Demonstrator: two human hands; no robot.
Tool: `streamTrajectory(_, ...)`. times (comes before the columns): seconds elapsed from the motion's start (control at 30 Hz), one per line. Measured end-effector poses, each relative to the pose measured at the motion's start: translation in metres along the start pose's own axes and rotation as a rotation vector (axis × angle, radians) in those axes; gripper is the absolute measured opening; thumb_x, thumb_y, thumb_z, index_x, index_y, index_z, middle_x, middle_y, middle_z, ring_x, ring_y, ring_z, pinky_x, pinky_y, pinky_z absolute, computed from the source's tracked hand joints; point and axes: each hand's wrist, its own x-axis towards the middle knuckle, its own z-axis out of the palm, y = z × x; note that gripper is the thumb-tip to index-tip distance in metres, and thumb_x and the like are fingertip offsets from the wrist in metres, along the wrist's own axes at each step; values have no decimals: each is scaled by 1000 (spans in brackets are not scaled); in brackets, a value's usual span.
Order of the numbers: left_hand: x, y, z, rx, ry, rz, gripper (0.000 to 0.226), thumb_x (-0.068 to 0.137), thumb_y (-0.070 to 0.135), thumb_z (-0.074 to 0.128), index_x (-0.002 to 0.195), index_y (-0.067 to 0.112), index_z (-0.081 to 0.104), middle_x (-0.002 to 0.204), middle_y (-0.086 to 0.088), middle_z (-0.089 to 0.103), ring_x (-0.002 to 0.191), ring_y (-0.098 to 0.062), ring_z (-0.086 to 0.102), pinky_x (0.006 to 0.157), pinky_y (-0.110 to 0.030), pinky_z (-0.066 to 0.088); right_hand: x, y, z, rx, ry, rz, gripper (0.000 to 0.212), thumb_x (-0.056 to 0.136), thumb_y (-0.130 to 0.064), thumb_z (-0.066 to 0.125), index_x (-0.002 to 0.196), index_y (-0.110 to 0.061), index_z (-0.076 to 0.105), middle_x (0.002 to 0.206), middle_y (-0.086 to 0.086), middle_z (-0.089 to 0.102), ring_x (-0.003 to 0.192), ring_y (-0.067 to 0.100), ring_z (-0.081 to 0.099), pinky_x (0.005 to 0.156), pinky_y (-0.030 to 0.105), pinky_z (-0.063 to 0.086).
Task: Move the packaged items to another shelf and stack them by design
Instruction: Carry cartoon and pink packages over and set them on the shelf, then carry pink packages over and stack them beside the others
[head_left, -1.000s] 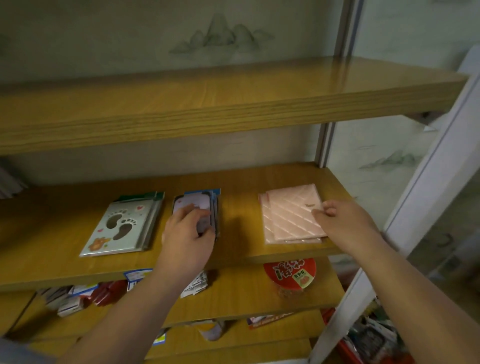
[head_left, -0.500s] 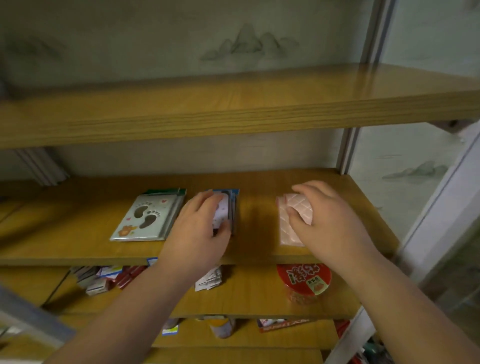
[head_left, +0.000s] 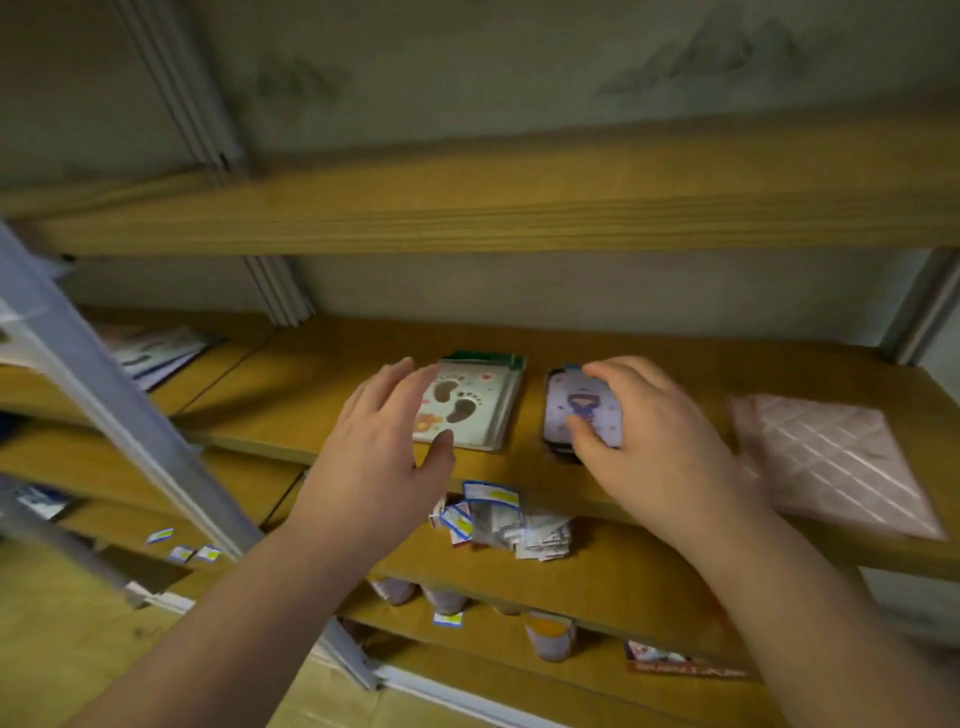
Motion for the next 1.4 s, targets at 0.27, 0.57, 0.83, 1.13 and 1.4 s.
streamTrajectory(0.27,-42,-119,-50,-80,55,-124,70,92,40,62,153,30,30,164,8,21,139,-17,39,109,-36,39,5,-103,76,-16,-68,-35,47,91,-33,65,135,-17,58,136,0,58,121,19,54,96,30,43)
streamTrajectory(0.57,-101,-287,-139,-43,41,-225,66,94,42,59,154,32,33,160,15,28,113,-29,63,100,-39,50,11,-261,183,26,-63,-103,46,93,-43,59,137,-32,55,137,-14,56,123,10,53,90,24,38)
streamTrajectory(0.83,-122,-411,-191,-29,130,-294,69,92,44,59,154,32,31,163,12,24,146,-13,32,110,-31,36,24,-382,272,110,-114,-171,55,93,-44,59,145,-36,43,140,-20,49,115,-7,41,90,18,36)
streamTrajectory(1.13,-98,-507,-192,-20,124,-341,69,90,49,54,153,35,29,161,15,26,147,-5,24,111,-27,27,69,-454,368,114,-243,-275,57,93,-46,57,146,-31,45,144,-14,50,126,4,46,99,21,38)
streamTrajectory(1.4,-36,-591,-204,53,128,-401,70,90,50,53,154,35,29,162,13,26,147,-7,24,112,-30,31,162,-499,439,150,-200,-270,51,93,-42,58,141,-25,52,141,-5,56,125,16,53,94,31,46)
